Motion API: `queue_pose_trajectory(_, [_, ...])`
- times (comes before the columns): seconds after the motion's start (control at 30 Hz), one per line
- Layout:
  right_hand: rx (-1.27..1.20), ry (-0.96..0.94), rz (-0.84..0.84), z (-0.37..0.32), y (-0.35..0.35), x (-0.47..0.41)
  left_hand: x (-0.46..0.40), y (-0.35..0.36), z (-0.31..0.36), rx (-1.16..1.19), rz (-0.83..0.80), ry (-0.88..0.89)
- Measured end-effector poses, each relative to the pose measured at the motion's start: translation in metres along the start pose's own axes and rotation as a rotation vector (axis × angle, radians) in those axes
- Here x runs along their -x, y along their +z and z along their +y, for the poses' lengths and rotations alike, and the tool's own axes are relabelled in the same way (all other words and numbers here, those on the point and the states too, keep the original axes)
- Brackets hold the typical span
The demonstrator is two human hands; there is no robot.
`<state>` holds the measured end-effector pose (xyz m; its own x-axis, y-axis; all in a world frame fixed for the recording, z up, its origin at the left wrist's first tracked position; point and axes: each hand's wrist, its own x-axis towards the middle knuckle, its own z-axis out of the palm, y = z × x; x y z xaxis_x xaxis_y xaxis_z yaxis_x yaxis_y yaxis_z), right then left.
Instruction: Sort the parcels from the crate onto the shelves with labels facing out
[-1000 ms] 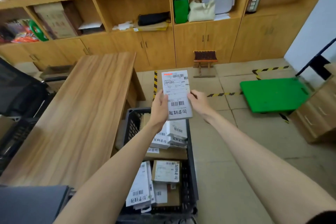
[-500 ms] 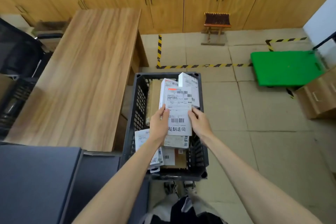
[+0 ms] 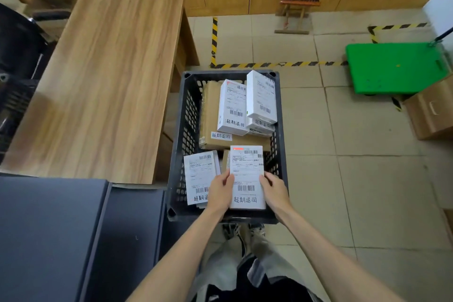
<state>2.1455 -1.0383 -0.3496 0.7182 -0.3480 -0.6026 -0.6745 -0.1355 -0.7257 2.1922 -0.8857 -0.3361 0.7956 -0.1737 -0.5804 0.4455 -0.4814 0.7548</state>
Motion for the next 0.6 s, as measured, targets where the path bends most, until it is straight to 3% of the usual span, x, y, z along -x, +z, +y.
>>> queue_pose_trajectory(0.4, [0.024, 0.044, 0.005, -0.011, 0.000, -0.009, -0.011, 0.004, 0.003, 0.050, -0.052, -0.099])
queue_pose_trajectory(0.6, [0.068, 0.005, -0.051, -0.041, -0.008, -0.013, -0.023, -0.004, 0.014, -0.057, -0.040, -0.085])
